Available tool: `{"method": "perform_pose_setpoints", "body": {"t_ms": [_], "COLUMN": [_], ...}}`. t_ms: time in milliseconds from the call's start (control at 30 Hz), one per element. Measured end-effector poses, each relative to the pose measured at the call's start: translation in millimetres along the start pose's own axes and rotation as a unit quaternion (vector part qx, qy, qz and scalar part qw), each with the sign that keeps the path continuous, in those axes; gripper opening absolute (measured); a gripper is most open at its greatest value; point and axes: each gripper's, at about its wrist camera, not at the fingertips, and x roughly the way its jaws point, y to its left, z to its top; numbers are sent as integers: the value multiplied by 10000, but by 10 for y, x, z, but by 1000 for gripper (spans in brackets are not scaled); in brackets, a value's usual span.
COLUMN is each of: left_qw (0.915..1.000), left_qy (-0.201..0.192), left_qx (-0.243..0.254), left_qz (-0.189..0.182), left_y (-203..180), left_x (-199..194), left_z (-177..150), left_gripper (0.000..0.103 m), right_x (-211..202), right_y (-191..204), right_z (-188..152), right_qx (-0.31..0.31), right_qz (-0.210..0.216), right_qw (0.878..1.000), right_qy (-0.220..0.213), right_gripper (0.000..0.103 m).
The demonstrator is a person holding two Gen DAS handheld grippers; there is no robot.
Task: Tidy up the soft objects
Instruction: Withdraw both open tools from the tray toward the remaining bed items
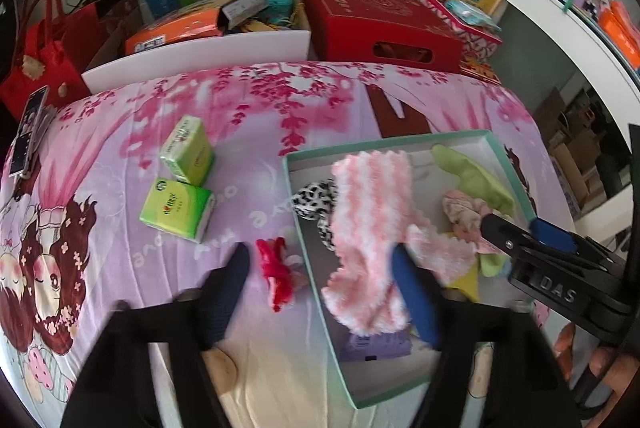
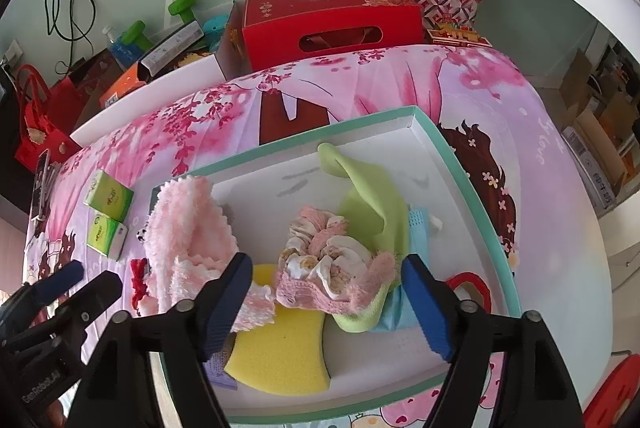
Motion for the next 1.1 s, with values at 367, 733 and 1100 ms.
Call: {"method": "perform_pose_setpoints", "body": {"t_ms": [367, 733, 1100], "left_qw": [9984, 9962, 9943], "left_qy": [-86, -43, -111], "left_qx": [-374, -651, -889], "left_qz": [410, 576, 576], "left_y": [225, 403, 594], "left_x": [97, 152, 71], "left_z": [3, -12, -136], "left_gripper": [100, 100, 100], "right_x": [3, 10, -136], "right_y": [9, 17, 315], "right_z": [-1, 2, -90], "right_qx": [-12, -4, -245], "right_qz": [-28, -79, 66], "right_qw": [10000, 10000, 9995], "right_qy": [-63, -41, -169], "right_gripper": [103, 103, 103]}}
